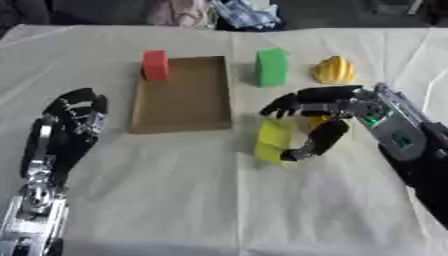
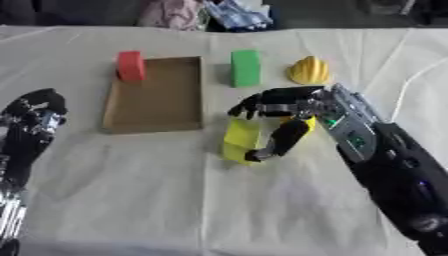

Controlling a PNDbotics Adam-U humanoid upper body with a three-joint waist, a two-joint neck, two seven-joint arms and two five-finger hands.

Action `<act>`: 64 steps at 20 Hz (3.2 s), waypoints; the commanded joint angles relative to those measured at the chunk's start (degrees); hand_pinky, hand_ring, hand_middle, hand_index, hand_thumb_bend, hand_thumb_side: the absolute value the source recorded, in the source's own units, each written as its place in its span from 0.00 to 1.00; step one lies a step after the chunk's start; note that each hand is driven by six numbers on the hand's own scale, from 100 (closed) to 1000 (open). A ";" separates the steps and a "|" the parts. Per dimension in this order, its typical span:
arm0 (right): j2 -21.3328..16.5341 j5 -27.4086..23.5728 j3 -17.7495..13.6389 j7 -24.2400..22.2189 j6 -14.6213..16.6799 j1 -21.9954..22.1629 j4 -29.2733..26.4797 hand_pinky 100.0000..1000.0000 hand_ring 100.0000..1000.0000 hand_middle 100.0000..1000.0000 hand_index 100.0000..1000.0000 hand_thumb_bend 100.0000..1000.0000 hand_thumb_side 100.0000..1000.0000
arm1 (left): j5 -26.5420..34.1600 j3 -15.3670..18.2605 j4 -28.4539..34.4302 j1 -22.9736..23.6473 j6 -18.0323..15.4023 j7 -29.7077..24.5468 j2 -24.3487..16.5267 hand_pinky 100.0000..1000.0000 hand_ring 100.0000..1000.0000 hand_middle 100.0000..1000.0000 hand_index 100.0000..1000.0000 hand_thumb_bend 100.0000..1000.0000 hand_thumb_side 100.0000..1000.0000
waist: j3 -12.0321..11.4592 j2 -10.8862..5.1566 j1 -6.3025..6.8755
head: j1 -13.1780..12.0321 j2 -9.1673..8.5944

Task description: Pick up objects on the table and place them in the box.

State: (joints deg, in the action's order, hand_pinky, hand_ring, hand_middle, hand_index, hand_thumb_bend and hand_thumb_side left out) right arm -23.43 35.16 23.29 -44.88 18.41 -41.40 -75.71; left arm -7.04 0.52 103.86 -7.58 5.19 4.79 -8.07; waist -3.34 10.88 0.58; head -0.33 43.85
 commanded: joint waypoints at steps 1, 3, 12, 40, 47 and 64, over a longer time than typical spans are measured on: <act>-0.01 1.41 -1.06 0.76 0.15 -1.52 0.92 0.78 0.83 0.88 0.99 0.33 0.46 | -0.32 -0.17 0.82 -0.39 -0.16 -0.14 -0.64 0.67 0.65 0.68 0.75 0.28 0.43 | -0.13 -1.70 -0.36 | 0.15 0.27; 0.19 2.29 -1.27 1.35 0.29 -1.64 1.66 0.77 0.82 0.85 0.98 0.33 0.47 | -0.32 -0.17 0.81 -0.39 -0.16 -0.13 -0.64 0.67 0.65 0.68 0.75 0.28 0.43 | -0.16 -1.69 -0.36 | 0.13 0.27; 0.32 4.99 -2.43 4.77 0.54 -1.72 3.58 0.71 0.73 0.60 0.87 0.28 0.42 | -0.34 -0.17 0.79 -0.44 -0.16 -0.14 -0.64 0.67 0.65 0.68 0.75 0.28 0.43 | -0.18 -1.71 -0.45 | 0.05 0.27; 3.31 5.81 -10.38 14.24 -0.62 -20.44 18.86 0.71 0.64 0.49 0.73 0.10 0.24 | 0.12 -1.95 1.31 -2.79 -0.43 -1.83 -0.20 0.67 0.65 0.68 0.75 0.28 0.43 | -6.50 -0.09 -0.58 | 6.45 -0.02; 8.75 17.10 -14.52 19.34 -0.56 -23.20 28.29 0.71 0.66 0.56 0.80 0.08 0.24 | 0.58 -3.53 1.71 -4.45 -0.57 -3.59 0.02 0.67 0.65 0.68 0.75 0.28 0.43 | -12.03 0.82 -0.54 | 12.51 -0.85; 16.46 29.91 -15.13 28.13 -1.54 -23.08 33.12 0.73 0.72 0.74 0.94 0.16 0.41 | 1.05 -4.50 2.02 -5.74 -0.54 -4.75 0.33 0.67 0.65 0.68 0.75 0.28 0.43 | -16.17 1.37 -0.73 | 17.06 -1.15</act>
State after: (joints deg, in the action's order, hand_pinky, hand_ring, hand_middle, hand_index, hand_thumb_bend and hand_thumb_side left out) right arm -6.90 64.09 8.19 -17.22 17.18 -63.45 -42.22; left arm -6.26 -4.00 104.62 -12.56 4.75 0.26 -7.51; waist -19.38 12.34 0.37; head 16.53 43.24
